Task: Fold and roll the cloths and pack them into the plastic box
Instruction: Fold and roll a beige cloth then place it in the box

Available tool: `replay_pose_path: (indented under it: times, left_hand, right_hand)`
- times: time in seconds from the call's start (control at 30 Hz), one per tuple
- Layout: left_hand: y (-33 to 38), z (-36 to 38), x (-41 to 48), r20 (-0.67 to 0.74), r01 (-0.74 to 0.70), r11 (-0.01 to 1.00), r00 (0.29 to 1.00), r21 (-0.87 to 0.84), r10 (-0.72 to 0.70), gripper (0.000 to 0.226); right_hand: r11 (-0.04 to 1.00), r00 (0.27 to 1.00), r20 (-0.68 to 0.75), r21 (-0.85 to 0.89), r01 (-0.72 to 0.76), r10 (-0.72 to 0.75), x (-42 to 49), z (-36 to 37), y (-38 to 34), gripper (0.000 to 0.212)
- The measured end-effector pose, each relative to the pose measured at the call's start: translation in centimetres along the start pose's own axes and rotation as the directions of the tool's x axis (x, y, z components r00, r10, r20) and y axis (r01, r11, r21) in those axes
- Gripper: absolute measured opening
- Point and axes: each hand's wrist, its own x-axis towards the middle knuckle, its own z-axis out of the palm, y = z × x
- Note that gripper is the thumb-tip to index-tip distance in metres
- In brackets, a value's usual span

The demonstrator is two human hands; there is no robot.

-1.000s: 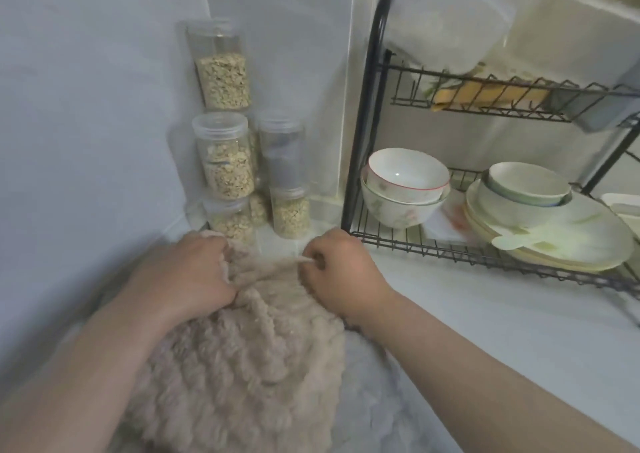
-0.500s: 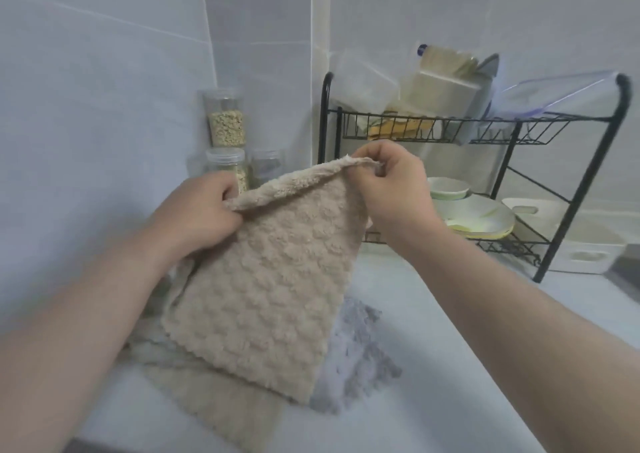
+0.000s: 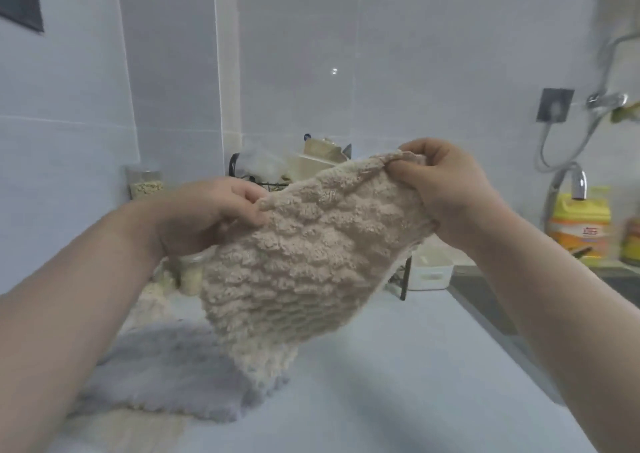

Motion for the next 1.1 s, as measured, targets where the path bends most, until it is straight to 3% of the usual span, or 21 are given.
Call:
replay_pose_path:
  times: [0.1, 0.17, 0.23, 0.3, 0.4, 0.47, 0.53, 0.63, 0.77, 0.8, 0.97, 1.1]
  left_hand:
    - [0.6, 1.7, 1.8, 0.0, 0.001, 0.993, 1.0, -0.119, -0.001, 0.005]
    - [-0.1, 2.9, 3.9, -0.019, 0.083, 0.99, 0.996, -0.118, -0.086, 0.018]
    - [-2.1, 4.1, 6.6, -0.097, 0.183, 0.97, 0.981, 0.159, -0.169, 0.023]
    - [-5.0, 5.6, 9.7, -0.174, 0.258, 0.83, 0.965, 0.494, -0.197, 0.025]
    - [-11.0, 8.1, 13.4, -0.169, 0.273, 0.701, 0.962, 0.659, -0.216, 0.02]
    - [-14.9, 9.1, 15.1, -0.167, 0.251, 0.644, 0.968, 0.723, -0.19, 0.012]
    - [-17.8, 9.2, 16.1, -0.174, 0.243, 0.622, 0.97, 0.744, -0.17, 0.019]
    - [-19.9, 8.5, 16.7, -0.179, 0.294, 0.716, 0.956, 0.633, -0.233, 0.032]
    - [-20.5, 7.6, 17.1, -0.187, 0.327, 0.804, 0.945, 0.497, -0.269, 0.005]
    - [-20.6, 7.2, 17.3, -0.187, 0.333, 0.797, 0.943, 0.504, -0.275, 0.007]
    - [-21.5, 5.6, 17.7, -0.156, 0.283, 0.604, 0.954, 0.745, -0.255, 0.012]
    - [-22.2, 5.3, 17.6, -0.288, 0.316, 0.55, 0.947, 0.773, -0.141, 0.017]
  right_hand:
    - [0.989, 0.99, -0.015, -0.02, -0.144, 0.143, 0.4, -3.0, 1.1, 0.011]
    - [0.96, 0.964, -0.003, -0.098, -0.264, 0.265, 1.0, -4.2, 3.1, 0.01]
    - [0.897, 0.925, 0.002, -0.245, -0.367, 0.379, 1.6, -4.9, 6.4, 0.006]
    - [0.789, 0.896, -0.024, -0.464, -0.403, 0.443, 1.9, -5.2, 10.7, 0.007]
    - [0.689, 0.871, -0.042, -0.593, -0.416, 0.49, 1.1, -5.0, 18.0, 0.012]
    - [0.674, 0.877, -0.029, -0.628, -0.389, 0.479, 0.4, -4.8, 22.1, 0.009]
    - [0.667, 0.886, -0.007, -0.656, -0.354, 0.463, 0.1, -4.6, 25.2, 0.004]
    - [0.667, 0.927, -0.005, -0.694, -0.273, 0.374, 0.0, -4.4, 27.5, 0.012]
    - [0.655, 0.956, 0.007, -0.73, -0.196, 0.295, -0.2, -4.2, 28.8, 0.02]
    - [0.631, 0.958, 0.025, -0.757, -0.167, 0.285, -0.2, -4.2, 29.1, 0.022]
    - [0.455, 0.951, 0.139, -0.891, -0.003, 0.278, 0.0, -3.9, 30.3, 0.024]
    - [0.327, 0.959, 0.128, -0.944, 0.04, 0.252, 1.1, -3.4, 29.9, 0.021]
